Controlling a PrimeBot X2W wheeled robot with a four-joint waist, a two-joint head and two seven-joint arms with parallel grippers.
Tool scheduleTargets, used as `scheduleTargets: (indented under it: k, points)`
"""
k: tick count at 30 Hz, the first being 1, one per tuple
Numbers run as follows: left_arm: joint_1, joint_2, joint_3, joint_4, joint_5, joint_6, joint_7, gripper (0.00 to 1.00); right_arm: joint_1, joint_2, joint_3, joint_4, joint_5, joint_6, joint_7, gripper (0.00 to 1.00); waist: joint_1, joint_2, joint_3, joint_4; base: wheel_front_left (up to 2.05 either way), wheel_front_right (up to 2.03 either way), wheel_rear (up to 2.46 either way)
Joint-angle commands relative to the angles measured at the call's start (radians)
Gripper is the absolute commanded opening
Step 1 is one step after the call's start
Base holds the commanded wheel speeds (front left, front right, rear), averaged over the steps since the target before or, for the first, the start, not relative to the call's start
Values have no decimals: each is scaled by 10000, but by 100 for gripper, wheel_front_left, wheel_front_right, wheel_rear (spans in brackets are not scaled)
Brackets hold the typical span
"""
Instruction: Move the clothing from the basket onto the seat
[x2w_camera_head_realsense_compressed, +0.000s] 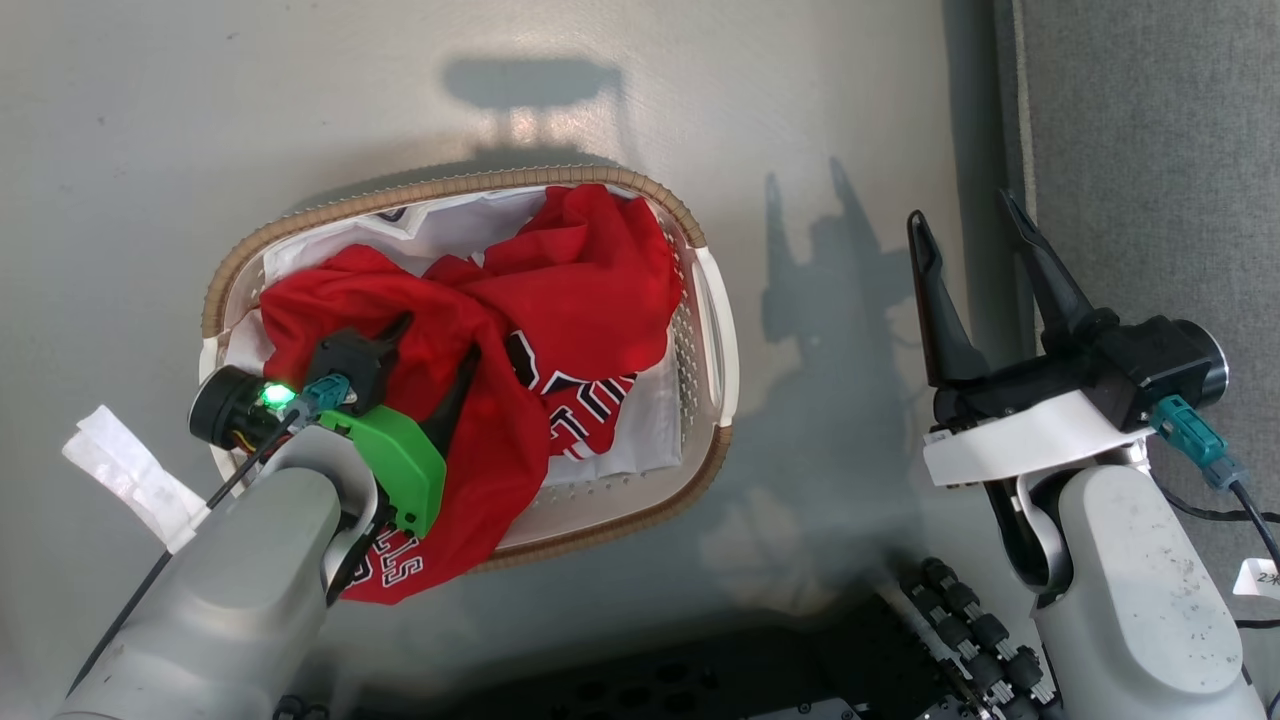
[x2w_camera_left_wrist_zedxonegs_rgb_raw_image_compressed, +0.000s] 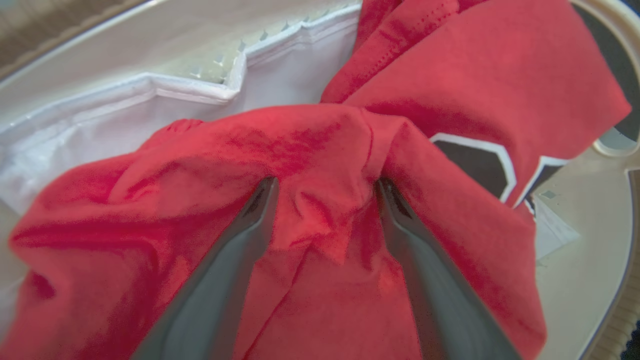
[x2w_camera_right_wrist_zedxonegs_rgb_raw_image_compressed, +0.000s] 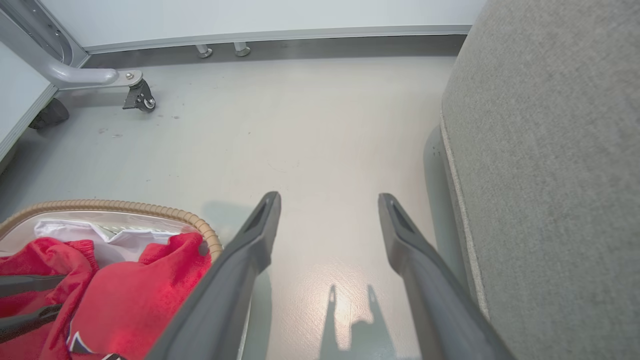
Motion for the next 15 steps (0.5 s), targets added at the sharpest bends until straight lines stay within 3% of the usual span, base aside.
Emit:
scheduleTargets:
  k: [1, 2, 3, 4, 5, 15]
  points:
    - [-205, 102, -118, 79, -214, 14, -8, 100, -60, -26, 7, -14, -44, -6, -48, 100, 0, 0, 14, 5, 0, 0, 0]
    - [-252, 114, -202, 92, -295, 14, -8, 100, -72, -25, 18, -4, -43, -6, -48, 100, 0, 0, 5, 9, 0, 0, 0]
    - [-275, 114, -340, 123, -410, 14, -8, 47, -77, -25, 34, 15, -48, -6, -48, 100, 0, 0, -15, 13, 0, 0, 0]
    - [-316, 122, -438, 61, -475, 14, -8, 16, -80, -26, 39, 39, -46, -6, -48, 100, 0, 0, -41, 15, 0, 0, 0]
    - [-341, 136, -501, 33, -629, 14, -8, 0, -84, -26, 40, 69, -42, -6, -48, 100, 0, 0, -91, 16, 0, 0, 0]
    - [287, 378, -869, 27, -1329, 14, -8, 0, -237, -25, 232, 392, 421, -6, -48, 100, 0, 0, -1122, -139, 0, 0, 0]
